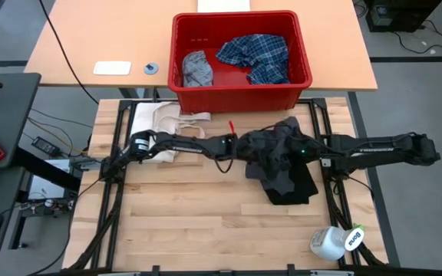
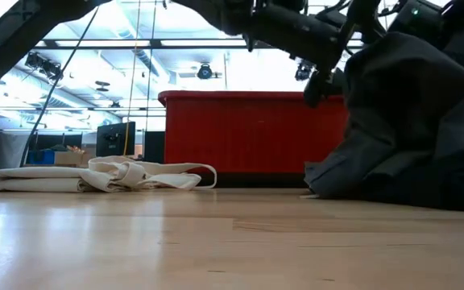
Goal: Fold Laundry from Bin
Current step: Stack the folded gray pants on top of the folded black shirt
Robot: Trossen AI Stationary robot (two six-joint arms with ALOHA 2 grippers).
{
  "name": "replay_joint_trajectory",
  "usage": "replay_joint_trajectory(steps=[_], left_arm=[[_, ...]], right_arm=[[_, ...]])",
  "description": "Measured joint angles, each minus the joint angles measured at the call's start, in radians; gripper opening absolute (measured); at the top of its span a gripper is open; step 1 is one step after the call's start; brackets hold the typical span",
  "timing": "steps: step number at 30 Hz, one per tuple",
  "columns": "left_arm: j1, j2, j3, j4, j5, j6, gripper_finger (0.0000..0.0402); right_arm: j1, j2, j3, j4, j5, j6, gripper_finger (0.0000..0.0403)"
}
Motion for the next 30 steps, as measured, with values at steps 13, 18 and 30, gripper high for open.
replay_joint_trajectory(steps=[13, 18, 30], left_arm=[[-0.003, 0.007, -0.011, 0.132, 0.020, -0.010, 0.0315], [-0.009, 0.010, -0.011, 0.118, 0.028, -0.007, 0.0315], [0.039, -0.047, -0.011, -0.021, 0.082, 0.073, 0.0360]], right_arm=[[0.003, -0.090, 0.002, -0.071, -0.128, -0.002, 0.0152], [0.001, -0.083, 0.005, -0.224, -0.177, 0.015, 0.0152], [0.002, -0.083, 0.004, -0.394, -0.176, -0.002, 0.0152]])
